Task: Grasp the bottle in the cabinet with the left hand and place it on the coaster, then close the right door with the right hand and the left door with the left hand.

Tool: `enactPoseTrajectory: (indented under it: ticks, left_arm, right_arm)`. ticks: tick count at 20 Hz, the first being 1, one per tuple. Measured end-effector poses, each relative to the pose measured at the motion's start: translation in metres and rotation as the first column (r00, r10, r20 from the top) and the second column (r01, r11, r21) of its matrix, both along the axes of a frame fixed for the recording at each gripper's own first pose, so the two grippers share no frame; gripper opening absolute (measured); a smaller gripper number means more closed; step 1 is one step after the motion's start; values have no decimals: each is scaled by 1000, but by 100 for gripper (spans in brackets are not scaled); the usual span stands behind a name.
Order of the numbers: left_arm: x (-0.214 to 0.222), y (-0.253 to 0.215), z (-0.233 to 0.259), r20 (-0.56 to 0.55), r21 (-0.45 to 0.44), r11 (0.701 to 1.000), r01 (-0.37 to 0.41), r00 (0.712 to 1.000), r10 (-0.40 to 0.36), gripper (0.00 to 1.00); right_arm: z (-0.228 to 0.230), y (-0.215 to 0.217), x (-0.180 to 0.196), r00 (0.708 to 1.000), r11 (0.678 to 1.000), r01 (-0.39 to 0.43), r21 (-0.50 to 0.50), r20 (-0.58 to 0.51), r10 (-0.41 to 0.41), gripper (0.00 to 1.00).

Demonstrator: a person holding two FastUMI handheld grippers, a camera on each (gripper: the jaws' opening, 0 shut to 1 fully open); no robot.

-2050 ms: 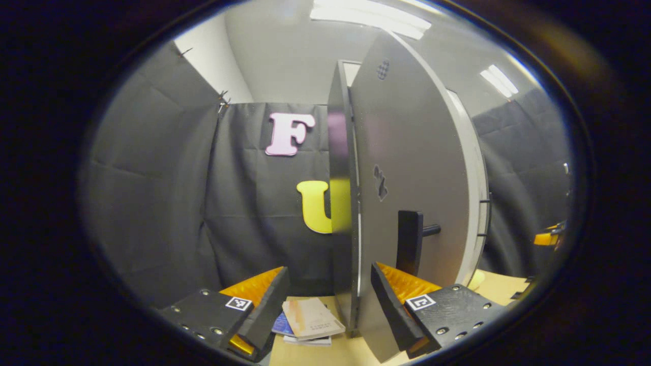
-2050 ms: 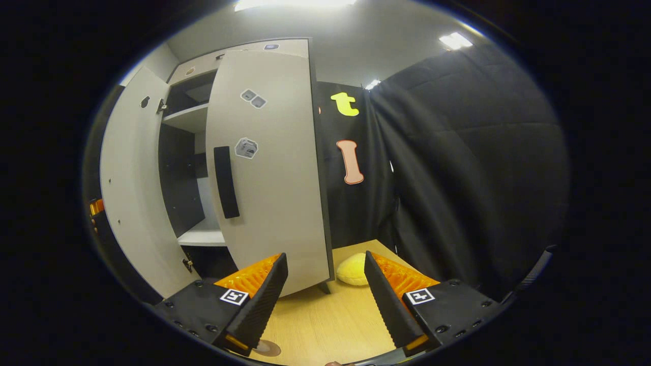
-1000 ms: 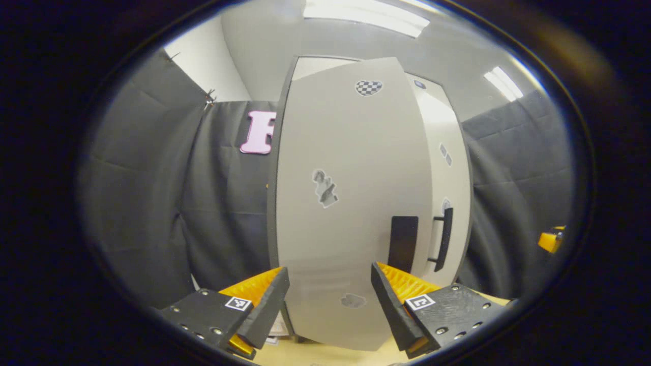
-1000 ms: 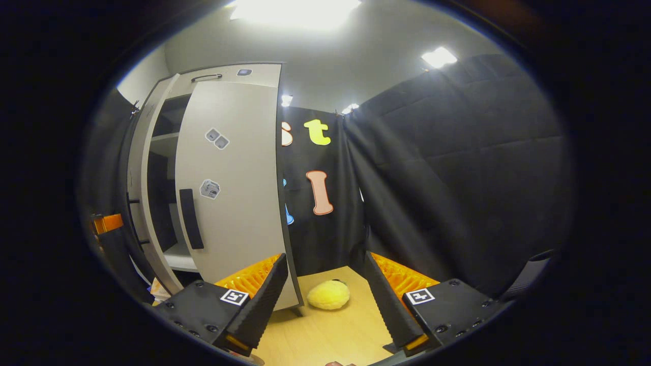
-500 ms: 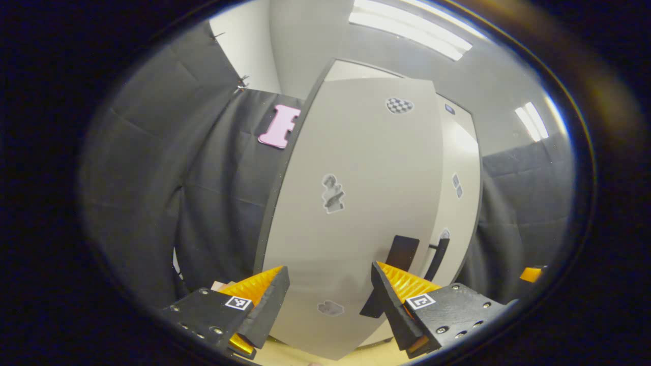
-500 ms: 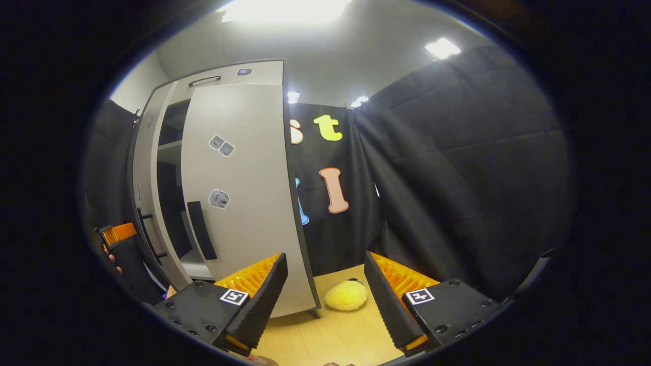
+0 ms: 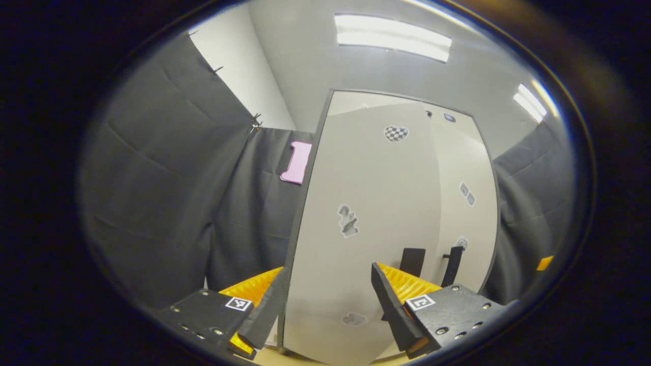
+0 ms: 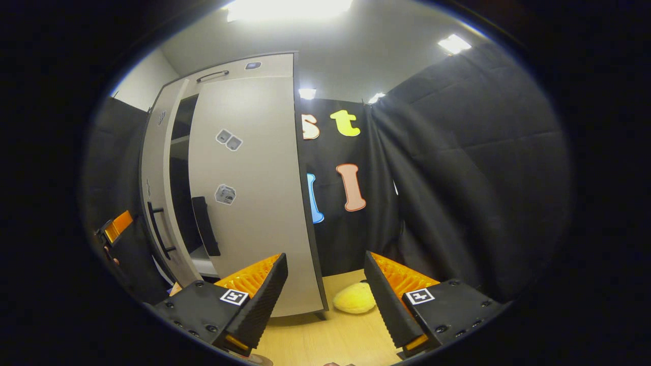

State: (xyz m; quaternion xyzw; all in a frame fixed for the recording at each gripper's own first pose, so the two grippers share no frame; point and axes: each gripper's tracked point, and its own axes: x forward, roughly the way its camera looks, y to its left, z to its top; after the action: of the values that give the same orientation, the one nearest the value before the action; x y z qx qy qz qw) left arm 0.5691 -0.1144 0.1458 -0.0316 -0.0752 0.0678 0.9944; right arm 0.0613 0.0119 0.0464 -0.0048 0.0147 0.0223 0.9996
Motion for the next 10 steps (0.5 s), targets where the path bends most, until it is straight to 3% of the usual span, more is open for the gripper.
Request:
enactPoseTrajectory:
  ticks: [6,9,10]
  left_arm:
    - [-21,20,-4,-22,-34,990,-134,991,134,98]
    - [-40,26,-5,-35,-60,980,-188,982,186,99]
    - [-47,29,-3,-35,-45,978,-205,979,203,94]
  right_arm:
    - [-2,5,17,997,997,-79,19,-7,79,94]
    - [-9,1,24,995,995,-94,-21,-32,93,96]
    - [-8,1,26,994,994,-108,-27,-33,107,96]
